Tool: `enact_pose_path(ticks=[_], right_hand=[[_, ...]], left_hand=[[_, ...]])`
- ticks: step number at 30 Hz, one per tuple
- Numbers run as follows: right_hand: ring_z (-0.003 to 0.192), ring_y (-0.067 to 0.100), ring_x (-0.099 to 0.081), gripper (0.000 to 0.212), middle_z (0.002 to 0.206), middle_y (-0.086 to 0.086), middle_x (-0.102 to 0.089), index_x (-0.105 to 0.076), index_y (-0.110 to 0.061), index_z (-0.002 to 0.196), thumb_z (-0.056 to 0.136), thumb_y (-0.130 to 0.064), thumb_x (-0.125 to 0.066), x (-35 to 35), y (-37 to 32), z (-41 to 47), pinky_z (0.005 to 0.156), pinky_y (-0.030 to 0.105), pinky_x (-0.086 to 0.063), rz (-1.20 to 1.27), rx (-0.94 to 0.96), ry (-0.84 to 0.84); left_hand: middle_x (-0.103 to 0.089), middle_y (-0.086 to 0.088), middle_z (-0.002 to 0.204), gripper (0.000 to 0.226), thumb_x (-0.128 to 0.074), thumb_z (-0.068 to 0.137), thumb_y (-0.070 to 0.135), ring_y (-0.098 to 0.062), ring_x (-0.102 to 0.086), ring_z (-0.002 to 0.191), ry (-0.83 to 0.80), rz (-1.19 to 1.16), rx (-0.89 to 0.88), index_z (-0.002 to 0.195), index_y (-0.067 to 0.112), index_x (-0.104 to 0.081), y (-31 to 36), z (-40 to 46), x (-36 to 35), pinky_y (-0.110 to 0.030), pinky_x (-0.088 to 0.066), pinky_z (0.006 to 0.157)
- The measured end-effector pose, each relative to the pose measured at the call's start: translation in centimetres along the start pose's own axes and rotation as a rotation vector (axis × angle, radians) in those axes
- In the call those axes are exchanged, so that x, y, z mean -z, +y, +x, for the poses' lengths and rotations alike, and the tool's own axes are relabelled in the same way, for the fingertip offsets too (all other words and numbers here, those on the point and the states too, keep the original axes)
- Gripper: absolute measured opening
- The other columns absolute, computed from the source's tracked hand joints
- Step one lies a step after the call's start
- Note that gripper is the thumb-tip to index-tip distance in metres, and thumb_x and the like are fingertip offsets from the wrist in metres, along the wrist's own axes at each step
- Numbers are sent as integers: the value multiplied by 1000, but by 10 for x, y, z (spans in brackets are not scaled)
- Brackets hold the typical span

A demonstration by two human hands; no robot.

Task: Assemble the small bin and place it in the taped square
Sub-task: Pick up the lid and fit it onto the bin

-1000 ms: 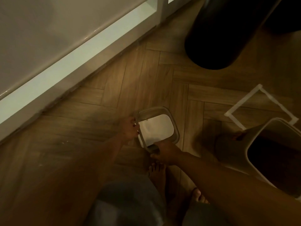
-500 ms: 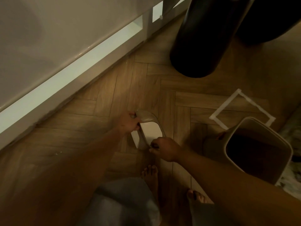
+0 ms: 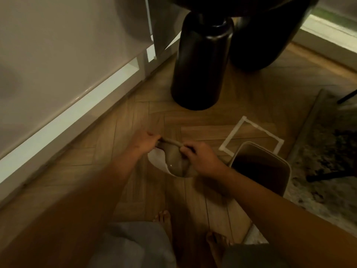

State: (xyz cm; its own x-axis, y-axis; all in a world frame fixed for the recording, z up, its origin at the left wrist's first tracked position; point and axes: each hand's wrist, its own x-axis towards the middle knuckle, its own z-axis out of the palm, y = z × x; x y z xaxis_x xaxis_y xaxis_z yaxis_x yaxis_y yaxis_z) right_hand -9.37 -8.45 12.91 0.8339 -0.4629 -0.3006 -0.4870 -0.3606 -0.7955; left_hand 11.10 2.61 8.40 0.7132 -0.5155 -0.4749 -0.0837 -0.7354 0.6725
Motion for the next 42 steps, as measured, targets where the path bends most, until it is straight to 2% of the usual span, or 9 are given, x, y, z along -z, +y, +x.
enact_pose_path(ticks=[5,15,21,26,30,33,37,40,42], right_hand=[[92,25,-72,23,95,6,-76,-75,-18,102,108,-28,-55,52,-20,-22,85,43,-56,262,-101,110],[100,19,-75,28,106,6,-80,-82,-23,100,107,-31,-56,119,-19,-70,84,30,-60,737,-120,245],[98,20,-75,26,109,11,-78,-83,-19,99,102,-33,-61,157,-3,-90,81,30,-60,824,-118,338],[117,30,-70,30,123,13,-75,-79,-15,114,100,-36,-64,190,19,-104,99,47,-55,984,-189,426],[117,25,-71,41,121,8,-76,-73,-9,126,100,-40,-64,203,32,-115,96,44,-54,1096,-218,560],[101,24,-73,49,108,8,-75,-71,-6,117,95,-50,-69,205,38,-121,98,48,-56,1056,-178,738],[93,8,-75,46,100,-9,-79,-79,-33,104,84,-73,-66,204,47,-129,83,36,-60,721,-147,807],[107,-6,-68,44,116,-27,-72,-68,-60,113,77,-84,-62,204,58,-135,82,21,-59,568,-71,707],[132,3,-55,60,146,-20,-58,-53,-61,137,82,-83,-58,202,73,-133,104,33,-52,478,-86,655]], left_hand=[[-67,12,100,32,-66,94,43,6,-57,84,5,-27,-192,117,22,-72,40,-30,-5,-16,-41,69],[-45,15,129,66,-52,94,66,4,-48,97,-42,-184,-391,150,33,-43,83,-88,-15,-17,-39,70],[-44,9,135,80,-45,85,74,3,-50,103,-183,-269,-457,152,30,-36,96,-109,-40,-12,-47,69],[-57,20,128,89,-50,71,92,2,-56,116,-272,-385,-502,140,37,-44,112,-115,-56,-22,-50,93],[-59,27,121,87,-56,75,87,21,-56,106,-255,-356,-550,142,32,-48,126,-123,-80,-2,-46,79],[-61,26,123,88,-62,73,85,15,-59,109,-255,-380,-501,144,34,-48,135,-124,-97,-8,-50,79],[-63,20,127,93,-63,71,86,-4,-64,114,-264,-386,-446,147,34,-48,143,-122,-117,-25,-59,86],[-63,18,125,96,-59,71,87,-1,-63,108,-261,-373,-432,148,31,-47,152,-123,-129,-14,-56,77],[-61,16,126,89,-55,78,81,4,-60,105,-276,-367,-422,151,31,-44,156,-124,-137,-9,-52,69]])
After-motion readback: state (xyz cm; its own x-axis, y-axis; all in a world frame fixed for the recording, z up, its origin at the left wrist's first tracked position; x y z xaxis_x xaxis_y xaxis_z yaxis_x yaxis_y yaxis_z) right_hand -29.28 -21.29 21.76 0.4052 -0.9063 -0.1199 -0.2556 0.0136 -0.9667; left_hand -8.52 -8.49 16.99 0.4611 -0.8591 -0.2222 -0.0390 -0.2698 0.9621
